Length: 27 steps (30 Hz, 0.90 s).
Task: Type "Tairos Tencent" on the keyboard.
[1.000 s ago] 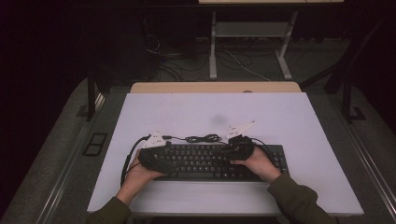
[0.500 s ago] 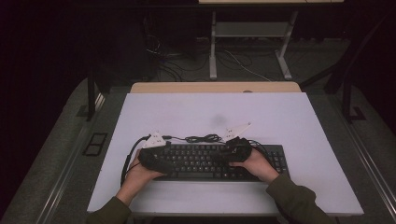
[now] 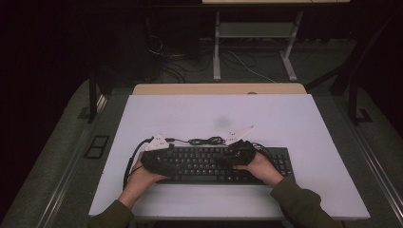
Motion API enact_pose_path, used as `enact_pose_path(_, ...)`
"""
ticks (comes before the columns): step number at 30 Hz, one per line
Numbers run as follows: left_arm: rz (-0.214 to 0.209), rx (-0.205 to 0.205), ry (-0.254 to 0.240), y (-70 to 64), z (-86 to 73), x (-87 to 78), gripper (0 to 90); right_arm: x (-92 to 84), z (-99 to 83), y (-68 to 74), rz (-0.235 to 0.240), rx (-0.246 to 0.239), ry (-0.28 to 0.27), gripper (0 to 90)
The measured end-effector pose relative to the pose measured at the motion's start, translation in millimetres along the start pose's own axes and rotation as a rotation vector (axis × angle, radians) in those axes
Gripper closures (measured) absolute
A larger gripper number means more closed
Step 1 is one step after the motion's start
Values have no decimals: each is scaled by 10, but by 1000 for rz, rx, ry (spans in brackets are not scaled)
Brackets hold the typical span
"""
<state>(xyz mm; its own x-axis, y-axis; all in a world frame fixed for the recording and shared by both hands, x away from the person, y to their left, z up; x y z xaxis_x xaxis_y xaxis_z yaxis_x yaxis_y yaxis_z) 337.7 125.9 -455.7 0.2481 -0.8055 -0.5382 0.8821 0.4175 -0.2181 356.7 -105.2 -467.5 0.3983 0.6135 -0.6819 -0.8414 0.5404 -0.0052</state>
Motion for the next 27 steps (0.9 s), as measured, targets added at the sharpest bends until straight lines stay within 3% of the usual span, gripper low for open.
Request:
enact_pose_path(6,0,0,1,-3,-1,6,62,19,-15,5,-13,-18,13,892)
enact_pose_path(18,1,2,2,-3,-1,2,62,14,-6,3,-9,-3,5,891)
enact_pose_path(27,1,2,2,-4,2,-7,63,-66,41,-45,9,35,-50,806)
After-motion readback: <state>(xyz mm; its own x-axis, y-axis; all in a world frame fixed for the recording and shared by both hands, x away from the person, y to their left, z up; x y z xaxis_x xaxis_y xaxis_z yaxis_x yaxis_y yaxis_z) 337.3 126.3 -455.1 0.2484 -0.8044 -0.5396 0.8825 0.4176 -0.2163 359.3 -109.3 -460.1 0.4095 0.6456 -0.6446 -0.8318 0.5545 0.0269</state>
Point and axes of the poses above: each handheld gripper's, and its own axes: x roughly forward along the jaws, z roughly out of its top, y roughly to its left, the point moved 5 cm from there along x, roughly forward along the jaws, and after that the axes turned 13 degrees about -z, right-handed, at the moved point
